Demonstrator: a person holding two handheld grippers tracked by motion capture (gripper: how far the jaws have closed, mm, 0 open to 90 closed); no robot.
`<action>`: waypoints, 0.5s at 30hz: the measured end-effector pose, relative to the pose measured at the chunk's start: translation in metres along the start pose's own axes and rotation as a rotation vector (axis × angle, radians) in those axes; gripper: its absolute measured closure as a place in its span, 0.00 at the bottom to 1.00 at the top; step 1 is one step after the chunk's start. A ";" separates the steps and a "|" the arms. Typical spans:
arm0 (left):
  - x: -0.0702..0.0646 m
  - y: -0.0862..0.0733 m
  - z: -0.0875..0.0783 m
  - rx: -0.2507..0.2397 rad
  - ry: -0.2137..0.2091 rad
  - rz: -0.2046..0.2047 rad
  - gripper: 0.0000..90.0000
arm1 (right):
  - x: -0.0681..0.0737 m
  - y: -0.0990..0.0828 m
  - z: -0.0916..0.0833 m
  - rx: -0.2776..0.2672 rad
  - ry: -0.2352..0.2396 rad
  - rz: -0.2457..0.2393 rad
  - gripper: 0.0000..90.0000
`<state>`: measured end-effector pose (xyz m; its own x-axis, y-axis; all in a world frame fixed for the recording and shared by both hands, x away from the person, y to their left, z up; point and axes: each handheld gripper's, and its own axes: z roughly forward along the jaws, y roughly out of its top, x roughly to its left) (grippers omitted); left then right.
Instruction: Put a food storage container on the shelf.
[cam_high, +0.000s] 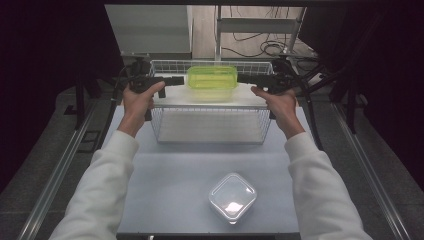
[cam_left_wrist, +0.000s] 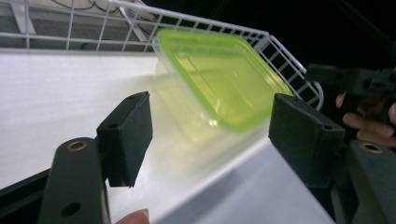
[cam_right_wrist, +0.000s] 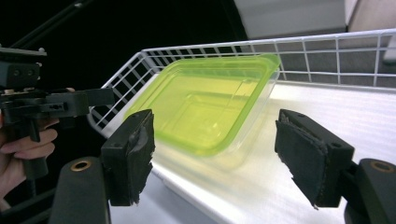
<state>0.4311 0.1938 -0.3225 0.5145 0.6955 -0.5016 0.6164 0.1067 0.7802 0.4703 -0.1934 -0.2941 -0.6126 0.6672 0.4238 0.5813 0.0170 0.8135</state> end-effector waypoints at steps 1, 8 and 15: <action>-0.003 -0.005 -0.005 -0.001 -0.005 0.017 0.32 | 0.001 -0.003 -0.005 0.003 0.000 -0.015 0.31; -0.017 -0.045 -0.031 0.012 -0.040 0.067 0.32 | 0.005 -0.031 -0.038 0.049 -0.028 -0.133 0.29; -0.023 -0.095 -0.042 0.059 -0.054 0.086 0.31 | -0.005 -0.074 -0.061 0.101 0.006 -0.152 0.29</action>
<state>0.3358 0.1972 -0.3689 0.5973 0.6606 -0.4548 0.6022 0.0052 0.7983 0.3975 -0.2434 -0.3318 -0.7005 0.6468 0.3016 0.5326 0.1925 0.8242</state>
